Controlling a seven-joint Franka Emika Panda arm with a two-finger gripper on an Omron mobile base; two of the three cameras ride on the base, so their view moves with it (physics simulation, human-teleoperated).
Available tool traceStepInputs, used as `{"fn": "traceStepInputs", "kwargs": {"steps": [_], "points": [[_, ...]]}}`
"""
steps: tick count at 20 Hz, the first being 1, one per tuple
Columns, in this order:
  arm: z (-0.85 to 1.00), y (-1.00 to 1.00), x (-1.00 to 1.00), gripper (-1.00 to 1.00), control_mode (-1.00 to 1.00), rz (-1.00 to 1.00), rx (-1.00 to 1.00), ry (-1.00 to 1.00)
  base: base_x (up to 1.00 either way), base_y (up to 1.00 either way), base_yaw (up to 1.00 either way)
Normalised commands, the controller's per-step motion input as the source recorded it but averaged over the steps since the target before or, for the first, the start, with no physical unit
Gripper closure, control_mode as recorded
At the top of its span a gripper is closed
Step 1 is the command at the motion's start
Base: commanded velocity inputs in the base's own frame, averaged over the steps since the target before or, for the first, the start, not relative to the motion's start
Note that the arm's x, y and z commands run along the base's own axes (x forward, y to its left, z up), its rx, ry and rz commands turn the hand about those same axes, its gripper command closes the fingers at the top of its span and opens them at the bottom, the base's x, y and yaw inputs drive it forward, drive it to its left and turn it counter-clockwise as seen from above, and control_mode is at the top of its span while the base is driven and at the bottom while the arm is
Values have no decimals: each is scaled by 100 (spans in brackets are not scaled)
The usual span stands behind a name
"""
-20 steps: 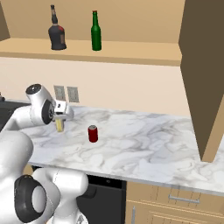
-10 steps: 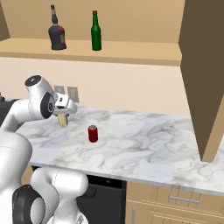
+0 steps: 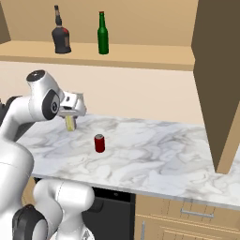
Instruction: Sort all alcoholic drinks to one cabinet, and non-alcoholic drinks to the other.
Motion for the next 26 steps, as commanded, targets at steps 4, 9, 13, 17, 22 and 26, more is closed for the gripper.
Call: {"fn": "traceStepInputs", "kwargs": {"steps": [4, 9, 13, 17, 22, 26], "points": [[33, -23, -16, 100, -100, -4, 0, 0, 0, 0, 0], [33, -23, -15, 100, -100, -3, 0, 0, 0, 0, 0], [35, -19, -11, 100, -100, -2, 0, 0, 0, 0, 0], [28, -19, -9, 100, -100, -1, 0, 0, 0, 0, 0], [25, -18, -9, 100, -100, 0, 0, -3, 0, 0, 0], [26, -16, -13, 100, -100, 0, 0, -4, 0, 0, 0]]}}
